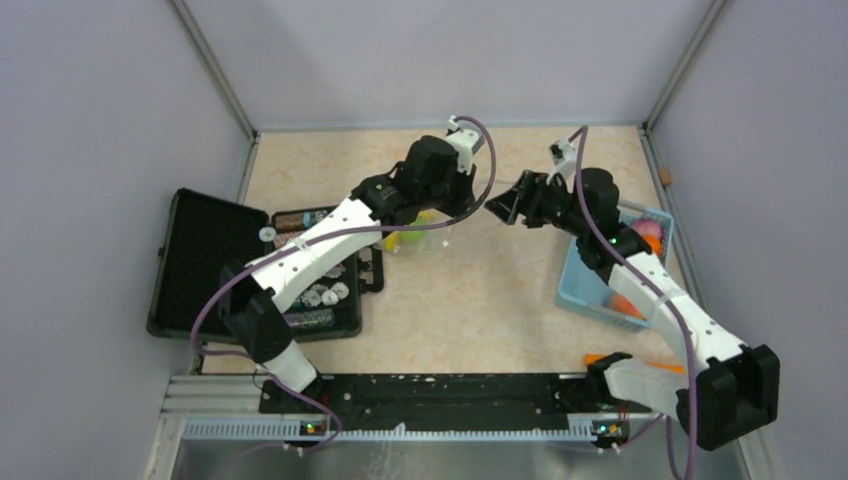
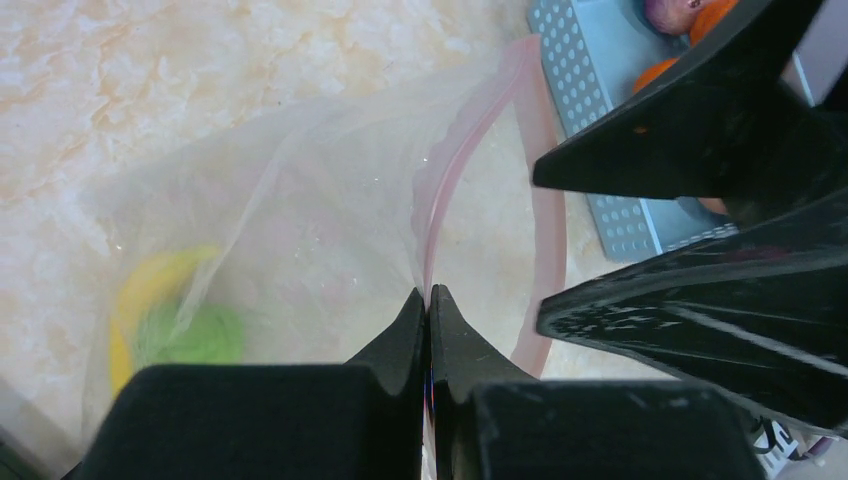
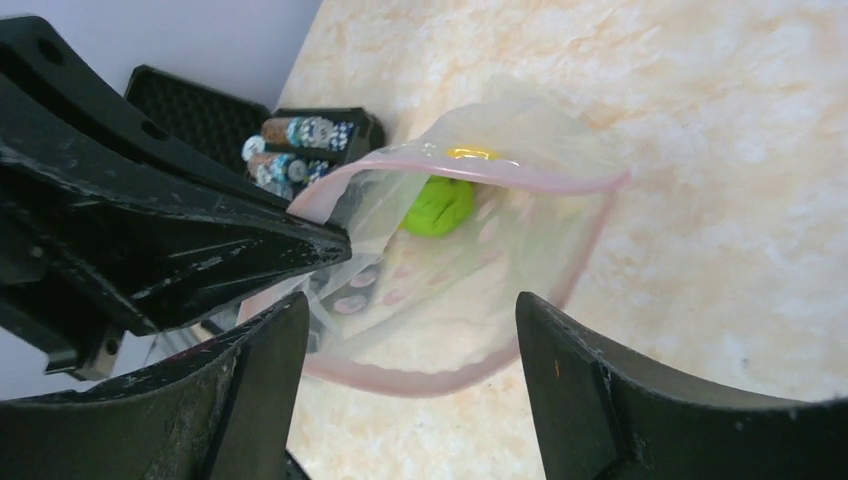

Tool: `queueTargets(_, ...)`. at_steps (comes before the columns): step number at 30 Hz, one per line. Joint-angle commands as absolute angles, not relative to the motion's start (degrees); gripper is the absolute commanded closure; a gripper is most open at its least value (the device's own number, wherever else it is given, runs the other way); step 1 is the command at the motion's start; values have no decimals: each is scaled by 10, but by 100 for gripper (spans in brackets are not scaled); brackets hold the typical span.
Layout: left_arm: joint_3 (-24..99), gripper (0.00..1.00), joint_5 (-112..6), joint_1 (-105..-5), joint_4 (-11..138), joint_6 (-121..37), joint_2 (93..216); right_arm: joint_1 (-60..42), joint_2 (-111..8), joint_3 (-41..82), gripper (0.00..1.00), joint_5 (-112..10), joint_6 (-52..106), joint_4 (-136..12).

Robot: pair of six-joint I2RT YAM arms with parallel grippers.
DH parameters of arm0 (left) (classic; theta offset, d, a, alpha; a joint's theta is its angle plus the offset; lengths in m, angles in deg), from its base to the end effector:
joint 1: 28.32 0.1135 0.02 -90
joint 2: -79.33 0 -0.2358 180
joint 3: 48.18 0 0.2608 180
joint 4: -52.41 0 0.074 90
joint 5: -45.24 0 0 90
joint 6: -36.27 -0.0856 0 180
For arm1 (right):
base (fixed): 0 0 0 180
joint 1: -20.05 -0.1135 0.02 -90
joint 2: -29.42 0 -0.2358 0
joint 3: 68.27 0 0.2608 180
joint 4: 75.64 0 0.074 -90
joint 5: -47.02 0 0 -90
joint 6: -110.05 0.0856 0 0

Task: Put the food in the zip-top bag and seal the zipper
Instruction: Place the fake fruit in the zipper food storage bag, then pick up the fake vegetable from the bin.

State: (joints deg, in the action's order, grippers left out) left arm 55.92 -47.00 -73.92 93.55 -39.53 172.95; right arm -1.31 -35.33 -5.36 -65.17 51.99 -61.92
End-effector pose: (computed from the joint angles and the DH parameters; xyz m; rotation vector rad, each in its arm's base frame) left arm 0.2975 -0.3085 0.3149 0.6124 2.0891 -0.6551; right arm 0.2934 0.1495 0.2773 -0.1079 1.9402 0.9917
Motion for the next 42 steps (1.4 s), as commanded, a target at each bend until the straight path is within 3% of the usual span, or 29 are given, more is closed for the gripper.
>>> queueTargets(1,573,100,-454,-741,914,-403,1705,-19,-284,25,25,-582,460,-516)
queueTargets(12,569,100,-453,-741,905,-404,1703,-10,-196,-25,19,-228,487,-362)
queueTargets(30,556,100,-453,-741,905,-408,1695,230,-281,-70,8,-288,528,-286)
queueTargets(36,551,100,-433,-742,904,-411,1689,239,-316,-15,7,-184,513,-265)
queueTargets(42,541,100,-423,-740,895,-439,1673,239,-433,88,8,-78,494,-225)
